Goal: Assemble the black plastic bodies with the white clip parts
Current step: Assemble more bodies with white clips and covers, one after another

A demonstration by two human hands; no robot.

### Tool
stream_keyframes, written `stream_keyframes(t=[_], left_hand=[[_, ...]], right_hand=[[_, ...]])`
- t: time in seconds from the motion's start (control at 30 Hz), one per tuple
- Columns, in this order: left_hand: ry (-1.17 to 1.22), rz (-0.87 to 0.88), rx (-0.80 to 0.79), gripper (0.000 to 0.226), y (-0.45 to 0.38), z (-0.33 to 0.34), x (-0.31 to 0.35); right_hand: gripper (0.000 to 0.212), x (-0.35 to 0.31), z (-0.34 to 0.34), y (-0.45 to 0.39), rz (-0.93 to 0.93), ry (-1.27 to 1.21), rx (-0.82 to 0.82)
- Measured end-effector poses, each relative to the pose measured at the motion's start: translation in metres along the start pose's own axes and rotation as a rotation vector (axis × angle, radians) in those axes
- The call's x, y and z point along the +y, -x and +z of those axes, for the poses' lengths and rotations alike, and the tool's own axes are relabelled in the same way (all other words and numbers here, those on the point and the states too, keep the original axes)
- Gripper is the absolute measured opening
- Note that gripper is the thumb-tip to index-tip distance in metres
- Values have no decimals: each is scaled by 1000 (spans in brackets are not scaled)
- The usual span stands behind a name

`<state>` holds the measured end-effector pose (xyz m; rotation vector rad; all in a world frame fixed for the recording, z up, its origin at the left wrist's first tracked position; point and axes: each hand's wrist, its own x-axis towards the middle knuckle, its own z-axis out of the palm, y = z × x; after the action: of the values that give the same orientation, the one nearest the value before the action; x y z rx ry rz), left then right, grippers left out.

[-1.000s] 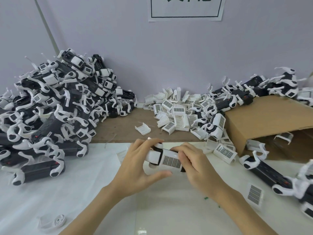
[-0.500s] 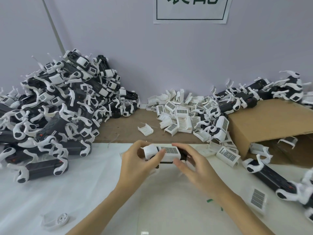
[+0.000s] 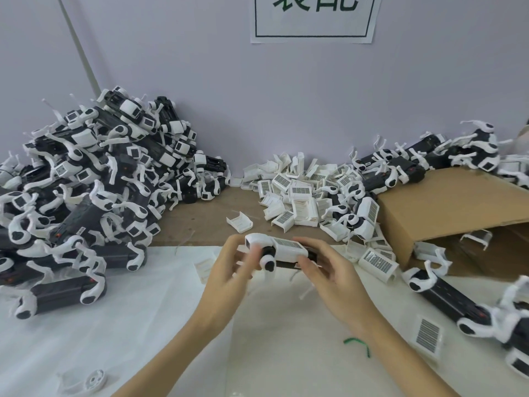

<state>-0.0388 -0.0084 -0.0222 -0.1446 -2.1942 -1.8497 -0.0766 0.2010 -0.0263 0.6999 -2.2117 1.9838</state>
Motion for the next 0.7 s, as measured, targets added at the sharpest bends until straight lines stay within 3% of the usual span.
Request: stream_keyframes(t=[0.1, 0.23, 0.37, 0.5, 0.6, 0.67, 0.7], left_hand=[[160, -81, -4, 66, -3, -3, -2], [259, -224, -3, 68, -7, -9, -6], [386, -163, -19, 59, -14, -15, -9], [356, -38, 104, 58, -20, -19, -17], [291, 16, 116, 55, -19, -22, -25], [254, 31, 84, 54, -17, -21, -27], [226, 33, 60, 54, -17, -20, -27]], right_hand=[[31, -1, -4, 0, 46, 13, -4], [40, -11, 0, 4, 79, 202, -191], [31, -29, -9, -7, 54, 229, -201], [48, -58, -51, -50, 154, -326, 57], [77, -79, -95, -82, 189, -852, 270], [97, -81, -111, -90, 223, -981, 327], [96, -76, -112, -88, 245, -943, 326]])
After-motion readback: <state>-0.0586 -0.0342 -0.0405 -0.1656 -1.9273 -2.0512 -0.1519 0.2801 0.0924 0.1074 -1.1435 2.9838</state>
